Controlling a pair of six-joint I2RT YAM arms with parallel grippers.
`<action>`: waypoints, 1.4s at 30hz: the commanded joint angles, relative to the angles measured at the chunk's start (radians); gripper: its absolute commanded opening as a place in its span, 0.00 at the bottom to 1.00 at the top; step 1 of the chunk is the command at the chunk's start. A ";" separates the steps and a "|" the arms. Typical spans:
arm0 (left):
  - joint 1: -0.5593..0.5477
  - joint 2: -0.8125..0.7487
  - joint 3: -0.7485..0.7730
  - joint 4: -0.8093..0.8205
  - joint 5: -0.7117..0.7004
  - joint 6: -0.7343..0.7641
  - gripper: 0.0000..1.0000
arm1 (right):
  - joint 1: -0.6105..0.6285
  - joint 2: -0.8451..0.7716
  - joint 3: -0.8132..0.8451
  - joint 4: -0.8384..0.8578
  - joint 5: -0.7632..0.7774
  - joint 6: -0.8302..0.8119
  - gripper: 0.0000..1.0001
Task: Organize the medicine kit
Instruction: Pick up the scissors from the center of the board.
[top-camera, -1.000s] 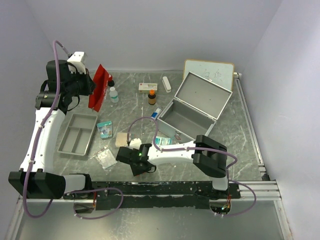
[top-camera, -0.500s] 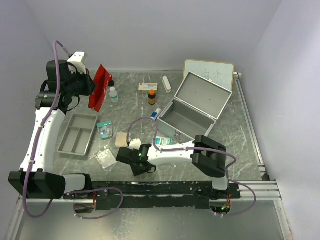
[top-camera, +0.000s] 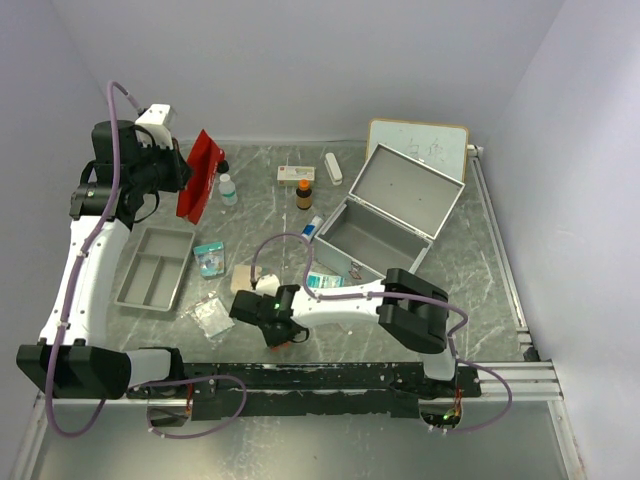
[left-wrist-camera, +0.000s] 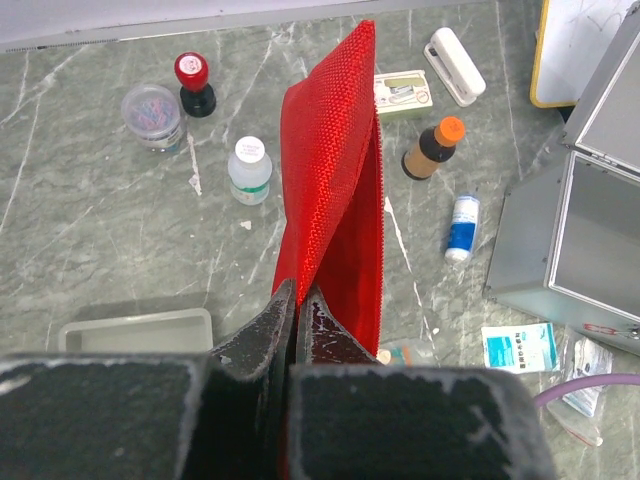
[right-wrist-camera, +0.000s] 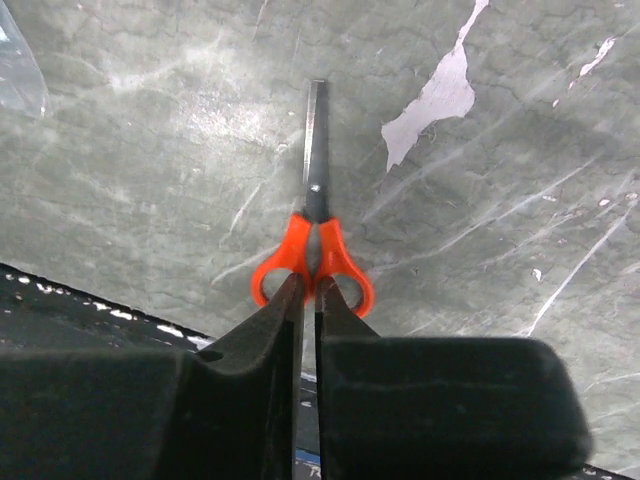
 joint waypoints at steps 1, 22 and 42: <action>0.002 -0.027 0.005 -0.001 0.023 0.009 0.07 | -0.016 0.044 0.009 -0.018 0.021 0.008 0.00; 0.021 -0.028 -0.013 0.018 0.032 0.010 0.07 | -0.053 -0.037 0.136 -0.120 0.106 -0.037 0.00; 0.023 -0.041 -0.046 0.068 0.009 0.029 0.07 | -0.297 -0.190 0.538 -0.084 -0.014 -0.149 0.00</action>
